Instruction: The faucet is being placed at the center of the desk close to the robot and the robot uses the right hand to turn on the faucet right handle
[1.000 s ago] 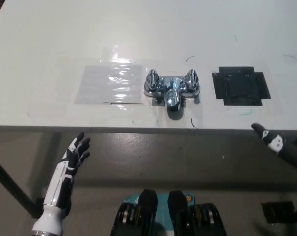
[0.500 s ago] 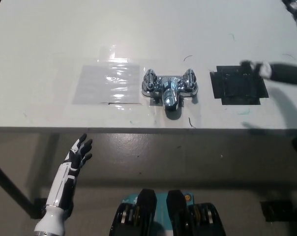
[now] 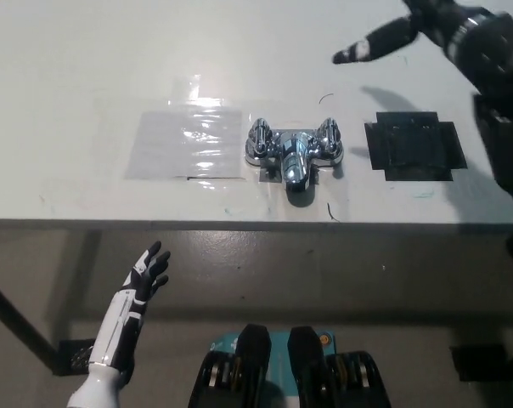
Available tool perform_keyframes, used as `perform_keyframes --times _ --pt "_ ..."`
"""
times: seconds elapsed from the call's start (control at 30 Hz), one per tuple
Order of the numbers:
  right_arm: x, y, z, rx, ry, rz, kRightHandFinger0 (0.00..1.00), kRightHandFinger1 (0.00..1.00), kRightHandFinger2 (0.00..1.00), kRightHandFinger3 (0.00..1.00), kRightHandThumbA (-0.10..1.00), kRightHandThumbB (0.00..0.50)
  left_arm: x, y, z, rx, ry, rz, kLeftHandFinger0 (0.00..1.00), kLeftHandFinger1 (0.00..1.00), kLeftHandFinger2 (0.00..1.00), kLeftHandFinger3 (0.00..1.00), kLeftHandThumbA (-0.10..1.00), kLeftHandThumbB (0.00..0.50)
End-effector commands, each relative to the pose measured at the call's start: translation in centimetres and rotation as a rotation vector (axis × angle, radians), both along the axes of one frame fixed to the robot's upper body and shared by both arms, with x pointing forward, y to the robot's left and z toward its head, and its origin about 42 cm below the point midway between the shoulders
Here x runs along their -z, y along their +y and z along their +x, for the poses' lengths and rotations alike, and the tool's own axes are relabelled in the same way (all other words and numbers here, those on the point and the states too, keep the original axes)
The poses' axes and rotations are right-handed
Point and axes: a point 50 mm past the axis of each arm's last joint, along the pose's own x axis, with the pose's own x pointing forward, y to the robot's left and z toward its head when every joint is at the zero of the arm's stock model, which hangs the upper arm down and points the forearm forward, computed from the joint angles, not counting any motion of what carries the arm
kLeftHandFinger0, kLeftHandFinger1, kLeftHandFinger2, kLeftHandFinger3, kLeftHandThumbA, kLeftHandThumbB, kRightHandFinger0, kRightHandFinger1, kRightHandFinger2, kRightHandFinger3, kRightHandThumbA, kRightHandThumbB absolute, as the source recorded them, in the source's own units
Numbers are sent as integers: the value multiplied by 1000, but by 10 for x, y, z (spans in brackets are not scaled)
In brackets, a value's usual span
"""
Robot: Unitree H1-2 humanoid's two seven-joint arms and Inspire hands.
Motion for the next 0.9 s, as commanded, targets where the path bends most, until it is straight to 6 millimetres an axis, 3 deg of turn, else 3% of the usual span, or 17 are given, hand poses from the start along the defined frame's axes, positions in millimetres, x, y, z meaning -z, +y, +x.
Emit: perform_keyframes --times 0.0,0.13,0.2,0.3,0.4,0.53,0.57,0.73,0.87 --pt "-63 51 15 -7 82 -148 1000 1000 1000 1000 1000 286 -2 3 -6 26 -30 42 1000 1000 1000 1000 1000 159" --pt "-60 71 22 22 114 -254 1000 1000 1000 1000 1000 288 2 3 -6 26 -21 56 1000 1000 1000 1000 1000 185" --pt "-57 78 24 24 143 -287 1000 1000 1000 1000 1000 265 3 3 -5 27 -23 61 1000 1000 1000 1000 1000 200" --pt "-49 91 26 -31 224 -292 1000 1000 1000 1000 1000 191 5 3 -8 24 -13 78 1000 1000 1000 1000 1000 205" --pt "-39 97 28 -44 259 -316 1000 1000 1000 1000 1000 183 5 4 -11 36 -7 76 1000 1000 1000 1000 1000 193" --pt "-29 101 29 -26 249 -314 1000 1000 1000 1000 1000 244 2 4 -10 43 -3 72 1000 1000 1000 1000 1000 186" --pt "-26 102 29 -8 253 -318 1000 1000 1000 1000 943 265 2 4 -9 44 -8 76 1000 1000 1000 1000 1000 172" --pt "-12 108 29 57 293 -301 1000 1000 1000 1000 788 269 3 6 -11 36 -14 85 1000 1000 1000 1000 1000 176" --pt "-4 105 30 79 291 -339 1000 1000 1000 1000 787 302 3 5 -11 34 -5 77 1000 1000 1000 1000 1000 196"
